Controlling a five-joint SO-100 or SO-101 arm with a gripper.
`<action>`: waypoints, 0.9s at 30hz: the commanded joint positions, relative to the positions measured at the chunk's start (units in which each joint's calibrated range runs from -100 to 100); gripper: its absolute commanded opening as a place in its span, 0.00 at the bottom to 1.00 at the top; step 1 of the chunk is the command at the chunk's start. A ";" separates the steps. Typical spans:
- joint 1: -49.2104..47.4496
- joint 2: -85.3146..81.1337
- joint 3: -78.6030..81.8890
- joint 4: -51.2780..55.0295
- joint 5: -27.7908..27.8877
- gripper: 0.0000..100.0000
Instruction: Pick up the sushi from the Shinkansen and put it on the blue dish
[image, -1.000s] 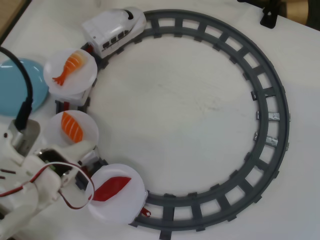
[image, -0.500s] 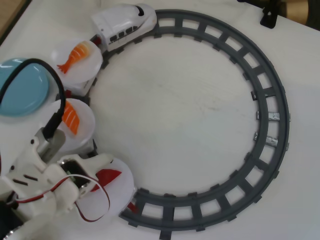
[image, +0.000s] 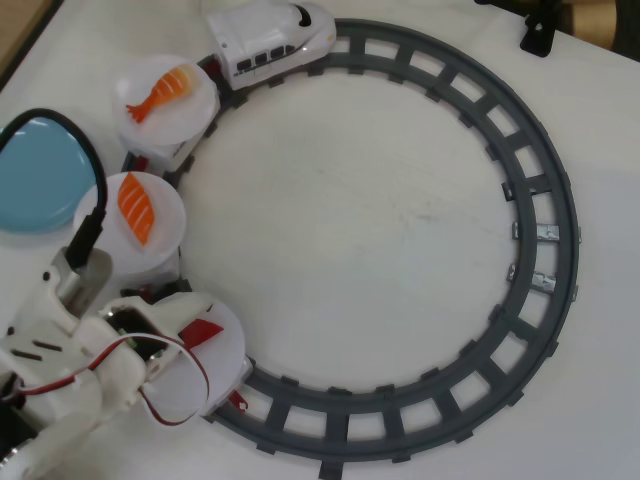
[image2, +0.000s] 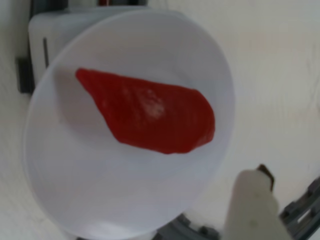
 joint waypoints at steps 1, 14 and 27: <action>0.32 -1.18 -1.08 -0.93 0.00 0.19; -16.85 -0.35 -0.90 -0.93 -0.06 0.19; -20.11 -0.27 3.97 -5.43 -0.06 0.19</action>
